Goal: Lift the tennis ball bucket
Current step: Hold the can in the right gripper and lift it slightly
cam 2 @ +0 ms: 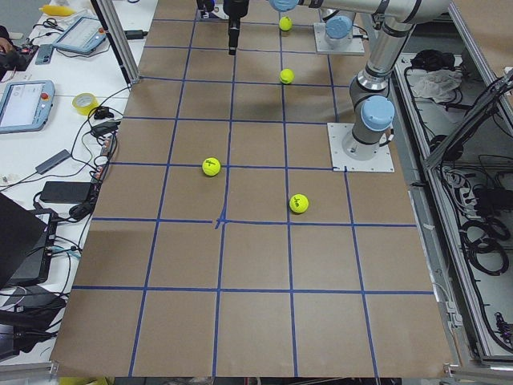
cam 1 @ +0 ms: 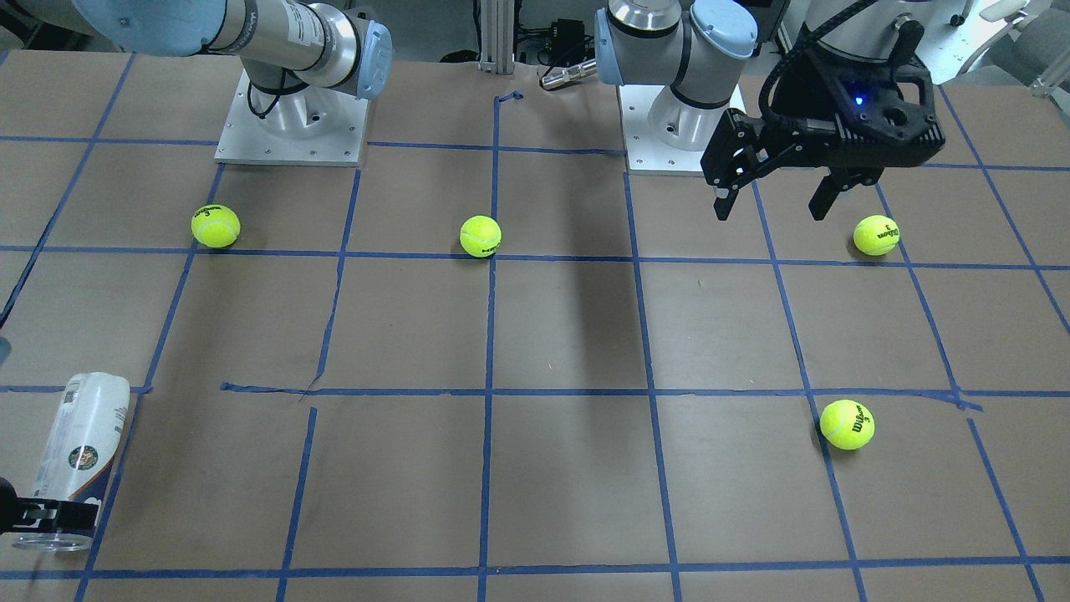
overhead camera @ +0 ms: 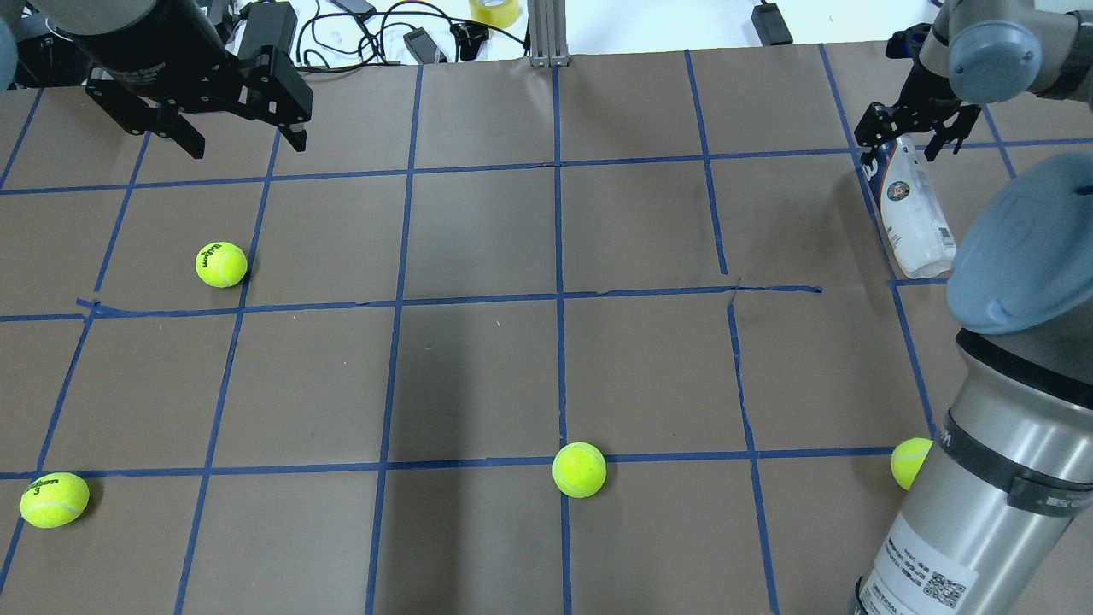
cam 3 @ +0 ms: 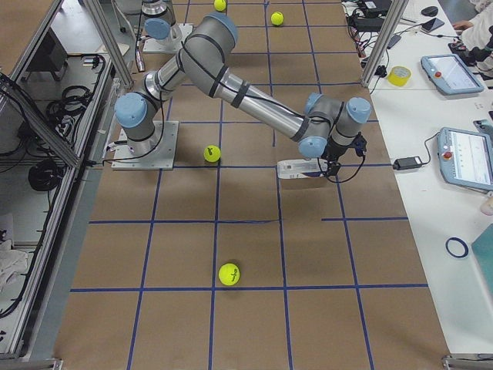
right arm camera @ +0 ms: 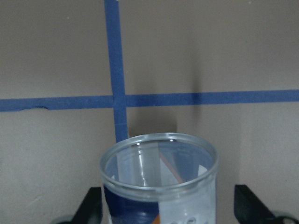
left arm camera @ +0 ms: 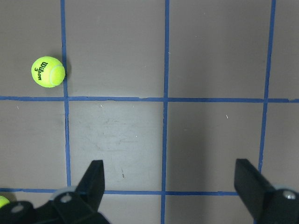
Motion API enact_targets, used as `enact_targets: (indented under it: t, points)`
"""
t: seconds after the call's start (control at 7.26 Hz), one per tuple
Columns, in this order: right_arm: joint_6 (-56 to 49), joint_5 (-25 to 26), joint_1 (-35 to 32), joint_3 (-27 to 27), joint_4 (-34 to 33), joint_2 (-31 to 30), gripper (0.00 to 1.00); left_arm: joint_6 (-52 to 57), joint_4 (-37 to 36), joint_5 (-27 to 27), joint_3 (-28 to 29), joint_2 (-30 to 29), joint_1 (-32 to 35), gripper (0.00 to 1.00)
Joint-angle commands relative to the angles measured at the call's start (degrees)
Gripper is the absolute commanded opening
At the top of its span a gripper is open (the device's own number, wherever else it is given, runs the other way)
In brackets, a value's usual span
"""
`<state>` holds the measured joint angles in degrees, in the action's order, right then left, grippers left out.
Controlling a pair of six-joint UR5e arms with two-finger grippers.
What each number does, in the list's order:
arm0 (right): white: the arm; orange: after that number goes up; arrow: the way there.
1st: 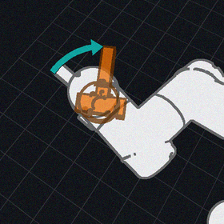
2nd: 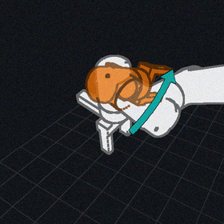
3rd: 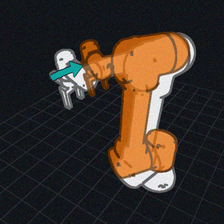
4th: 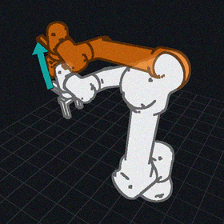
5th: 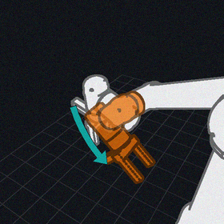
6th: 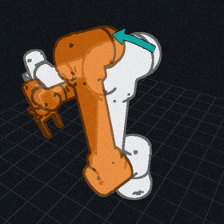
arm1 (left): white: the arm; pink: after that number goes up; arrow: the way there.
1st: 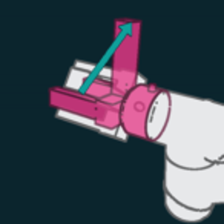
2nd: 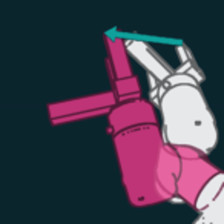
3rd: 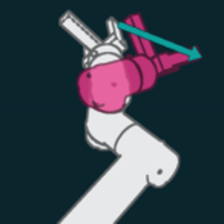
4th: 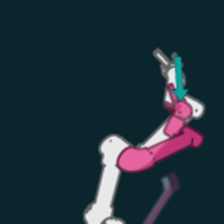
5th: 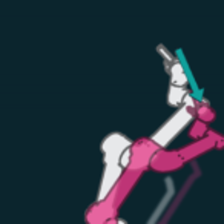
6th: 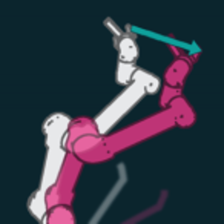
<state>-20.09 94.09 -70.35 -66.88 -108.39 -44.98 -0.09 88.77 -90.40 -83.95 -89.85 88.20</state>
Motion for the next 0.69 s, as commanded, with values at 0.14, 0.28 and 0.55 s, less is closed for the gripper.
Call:
enact_targets:
  t: [0.14,0.28,0.55]
  points:
    - [-10.0,-1.6,-0.1,-0.4,-4.3,1.0,1.0,-0.1,0.0,-0.1,-0.1,0.2,0.0,1.0]
    - [-10.1,-3.7,-0.1,-0.4,-4.3,1.1,1.0,-0.1,0.1,-0.1,-0.1,0.3,0.0,1.0]
    - [-9.8,-3.6,0.0,-0.6,-3.8,1.4,1.0,-0.1,0.0,-0.1,-0.1,0.2,0.0,1.0]
